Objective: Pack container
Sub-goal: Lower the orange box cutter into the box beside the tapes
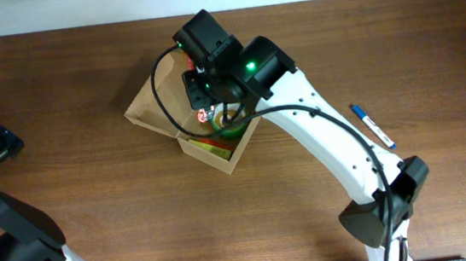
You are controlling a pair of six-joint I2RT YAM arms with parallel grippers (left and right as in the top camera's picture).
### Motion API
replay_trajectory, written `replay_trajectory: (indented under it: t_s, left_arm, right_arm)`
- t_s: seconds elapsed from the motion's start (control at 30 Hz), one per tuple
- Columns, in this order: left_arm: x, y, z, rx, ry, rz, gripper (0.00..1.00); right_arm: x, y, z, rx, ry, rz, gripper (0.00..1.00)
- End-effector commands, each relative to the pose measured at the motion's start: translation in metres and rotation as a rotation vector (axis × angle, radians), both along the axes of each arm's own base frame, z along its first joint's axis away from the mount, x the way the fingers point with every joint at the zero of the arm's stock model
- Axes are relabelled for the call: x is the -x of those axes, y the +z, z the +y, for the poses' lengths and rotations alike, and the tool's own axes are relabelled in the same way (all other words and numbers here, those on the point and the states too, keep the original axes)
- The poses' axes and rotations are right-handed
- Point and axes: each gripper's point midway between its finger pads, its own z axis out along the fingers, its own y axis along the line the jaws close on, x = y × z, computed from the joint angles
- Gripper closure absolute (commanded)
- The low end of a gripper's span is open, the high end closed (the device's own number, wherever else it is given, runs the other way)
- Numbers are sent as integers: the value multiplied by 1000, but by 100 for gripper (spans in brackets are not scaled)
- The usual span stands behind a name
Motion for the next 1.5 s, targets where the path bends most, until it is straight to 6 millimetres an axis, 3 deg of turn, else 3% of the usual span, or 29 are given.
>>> replay_trajectory:
  t_s: [0.0, 0.2, 0.5, 0.7, 0.9, 1.03, 1.3, 1.47]
  left_arm:
    - [4, 8, 1, -13, -6, -11, 0]
    - [4, 8, 1, -13, -6, -11, 0]
    - [4, 8, 1, -13, -6, -11, 0]
    - [4, 8, 1, -13, -6, -11, 0]
    - [4, 8, 1, -13, -6, -11, 0]
    - [4, 8, 1, -13, -6, -11, 0]
    - [4, 8, 1, -13, -6, -11, 0]
    - [4, 8, 1, -13, -6, -11, 0]
  right_arm:
    - [-6, -11, -4, -86, -273, 80, 96]
    - [-2, -25, -5, -191, -533, 207, 96]
    - [22, -84, -9, -104, -685, 438, 96]
    - [32, -122, -35, -19, -770, 527, 96]
    - [22, -140, -53, -6, -805, 530, 96]
    - [8, -142, -46, -47, -758, 490, 96]
    - [16, -162, -44, -5, -740, 548, 96]
    - [15, -163, -48, 8, -749, 539, 96]
